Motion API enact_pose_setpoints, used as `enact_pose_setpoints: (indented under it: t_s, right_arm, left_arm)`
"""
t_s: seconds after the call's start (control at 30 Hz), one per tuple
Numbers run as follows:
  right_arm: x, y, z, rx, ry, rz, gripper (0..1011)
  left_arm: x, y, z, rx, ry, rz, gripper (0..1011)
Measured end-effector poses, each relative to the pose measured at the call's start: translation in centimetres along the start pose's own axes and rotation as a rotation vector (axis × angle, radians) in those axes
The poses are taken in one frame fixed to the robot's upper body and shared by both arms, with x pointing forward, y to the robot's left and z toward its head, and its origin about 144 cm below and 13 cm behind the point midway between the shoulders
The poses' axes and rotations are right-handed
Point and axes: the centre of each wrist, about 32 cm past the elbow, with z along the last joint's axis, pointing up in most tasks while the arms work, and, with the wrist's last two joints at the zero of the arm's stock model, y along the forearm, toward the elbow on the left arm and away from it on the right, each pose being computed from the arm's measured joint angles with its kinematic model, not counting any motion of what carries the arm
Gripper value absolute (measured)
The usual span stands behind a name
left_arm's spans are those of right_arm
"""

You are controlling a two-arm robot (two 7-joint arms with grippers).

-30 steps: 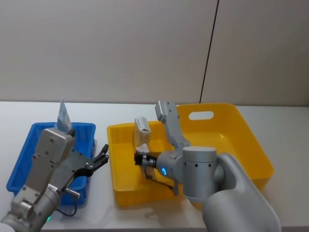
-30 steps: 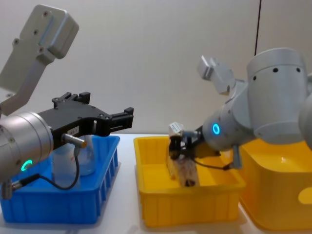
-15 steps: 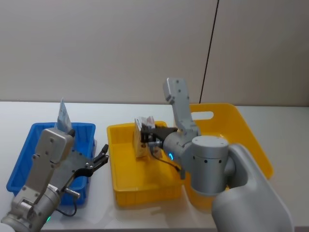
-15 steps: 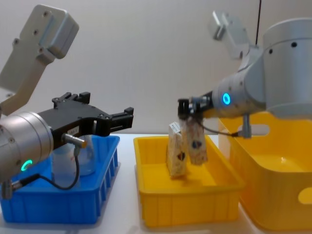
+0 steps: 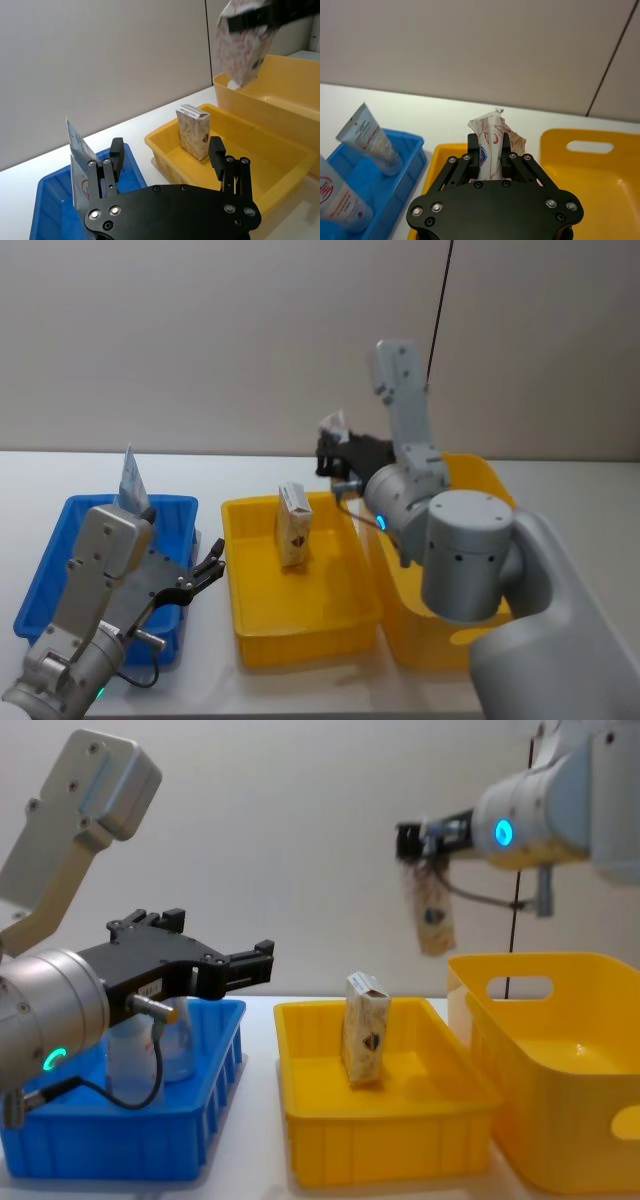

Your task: Bimanual collaborative sorting of washing and personal care products

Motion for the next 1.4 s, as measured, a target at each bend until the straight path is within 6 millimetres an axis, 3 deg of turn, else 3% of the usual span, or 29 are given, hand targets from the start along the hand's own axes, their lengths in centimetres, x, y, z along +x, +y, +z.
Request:
enact_pose_setpoints:
  t_s: [0.47, 0.9, 1.0, 1.27, 1.4]
  right_arm:
    - [1.3, -3.3, 2.4, 0.036, -0.028, -0.163, 206]
    - [2.9, -5.2, 2.1, -0.041, 0.004, -0.281, 213]
    - [3.1, -5.4, 1.9, -0.051, 0.009, -0.294, 271]
    - [3.8, -5.9, 1.3, -0.077, 0.024, -0.321, 593]
    - [4.1, -6.1, 1.1, -0.083, 0.027, -0.328, 683]
  left_arm:
    - [0.0, 0.0, 0.0, 0.0, 0.0, 0.0, 1001]
    - [0.0, 0.0, 0.0, 0.0, 0.0, 0.0, 1001]
    - [0.0, 0.0, 0.0, 0.0, 0.0, 0.0, 1001]
    - [0.0, 0.0, 0.0, 0.0, 0.0, 0.0, 1001]
    - [0.0, 0.0, 0.0, 0.0, 0.0, 0.0, 1001]
